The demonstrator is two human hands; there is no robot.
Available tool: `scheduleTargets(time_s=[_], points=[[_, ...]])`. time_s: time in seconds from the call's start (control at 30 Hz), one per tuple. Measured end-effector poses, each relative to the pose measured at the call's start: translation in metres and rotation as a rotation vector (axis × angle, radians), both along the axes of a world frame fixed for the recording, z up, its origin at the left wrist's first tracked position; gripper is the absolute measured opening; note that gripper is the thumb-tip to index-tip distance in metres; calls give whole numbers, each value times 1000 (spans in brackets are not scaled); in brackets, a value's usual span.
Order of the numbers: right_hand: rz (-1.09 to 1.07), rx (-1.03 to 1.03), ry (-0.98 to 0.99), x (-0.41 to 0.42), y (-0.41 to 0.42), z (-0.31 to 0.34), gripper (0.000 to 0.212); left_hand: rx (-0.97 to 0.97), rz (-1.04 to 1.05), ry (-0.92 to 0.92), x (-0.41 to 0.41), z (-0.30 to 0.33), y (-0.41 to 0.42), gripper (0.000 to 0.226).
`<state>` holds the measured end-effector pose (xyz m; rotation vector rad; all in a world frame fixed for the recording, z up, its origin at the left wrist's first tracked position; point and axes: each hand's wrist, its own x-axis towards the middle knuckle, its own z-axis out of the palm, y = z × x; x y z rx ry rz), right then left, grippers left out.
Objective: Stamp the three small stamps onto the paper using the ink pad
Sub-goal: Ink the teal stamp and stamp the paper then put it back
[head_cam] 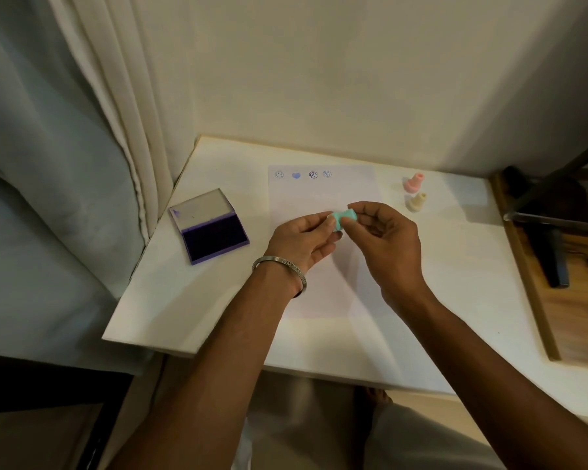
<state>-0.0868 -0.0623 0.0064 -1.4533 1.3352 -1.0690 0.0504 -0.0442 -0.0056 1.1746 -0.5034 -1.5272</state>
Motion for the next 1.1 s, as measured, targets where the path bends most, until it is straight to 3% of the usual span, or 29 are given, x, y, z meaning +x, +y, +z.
scheduleTargets(time_s=[0.57,0.7,0.97,1.1], points=[[196,-45,-37,-8,2,-5,22,171,-55,-67,13,-2,-3,31],[186,-38,-51,-9,3,-5,24,208,-83,3,11,-1,-3,32],[187,-79,-29,-9,3,-3,30,190,-104,1,9,2,-4,36],[183,-88,-4,-10,1,-3,27,127,-73,48,11,1,-3,24]])
